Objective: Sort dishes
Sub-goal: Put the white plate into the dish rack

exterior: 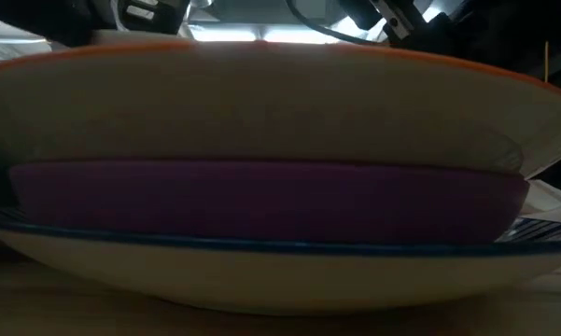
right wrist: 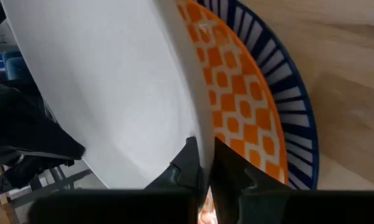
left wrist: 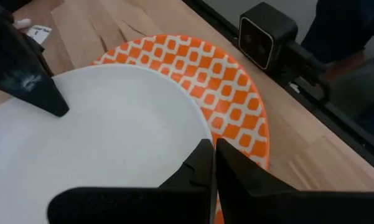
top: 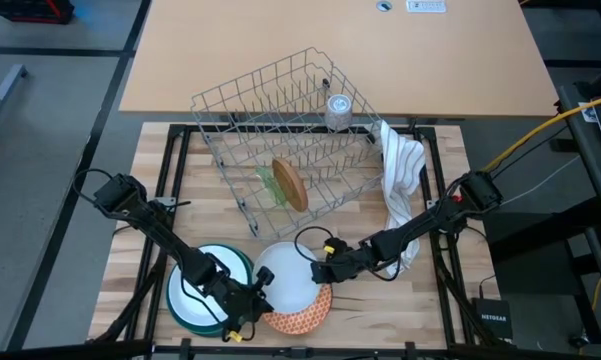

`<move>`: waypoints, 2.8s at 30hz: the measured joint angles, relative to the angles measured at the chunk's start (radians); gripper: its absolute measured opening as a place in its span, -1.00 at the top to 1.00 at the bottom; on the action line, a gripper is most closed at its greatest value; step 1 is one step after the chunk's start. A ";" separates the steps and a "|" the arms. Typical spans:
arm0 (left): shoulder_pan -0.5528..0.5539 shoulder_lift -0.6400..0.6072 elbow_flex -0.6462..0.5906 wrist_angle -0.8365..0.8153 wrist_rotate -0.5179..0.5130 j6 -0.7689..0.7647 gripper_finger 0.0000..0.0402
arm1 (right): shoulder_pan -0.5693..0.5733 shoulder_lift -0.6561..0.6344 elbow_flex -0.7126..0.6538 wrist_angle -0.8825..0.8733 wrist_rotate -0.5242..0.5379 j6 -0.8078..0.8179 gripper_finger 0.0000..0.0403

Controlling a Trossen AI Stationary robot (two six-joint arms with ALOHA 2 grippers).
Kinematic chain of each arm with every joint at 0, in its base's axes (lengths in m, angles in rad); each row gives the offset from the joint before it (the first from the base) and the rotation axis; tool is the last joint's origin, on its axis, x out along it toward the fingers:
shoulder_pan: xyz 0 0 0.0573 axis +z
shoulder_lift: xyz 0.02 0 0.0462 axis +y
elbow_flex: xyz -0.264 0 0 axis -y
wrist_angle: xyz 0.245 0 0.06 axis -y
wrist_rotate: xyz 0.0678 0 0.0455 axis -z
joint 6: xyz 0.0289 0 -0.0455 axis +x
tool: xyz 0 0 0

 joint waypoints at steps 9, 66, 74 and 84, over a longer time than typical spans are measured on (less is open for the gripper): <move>-0.028 -0.004 -0.001 0.143 -0.006 0.000 0.99 | 0.002 -0.004 0.001 0.020 0.005 -0.081 0.93; 0.026 -0.302 -0.002 -0.007 -0.326 -0.040 0.99 | 0.002 -0.390 0.300 -0.786 0.505 -0.733 0.93; 0.026 -0.303 -0.002 0.021 -0.325 -0.024 0.99 | 0.002 -0.390 0.515 -1.044 0.720 -0.764 0.93; 0.026 -0.303 -0.002 0.022 -0.324 -0.011 0.99 | -0.010 -0.390 0.718 -1.279 1.141 -0.752 0.93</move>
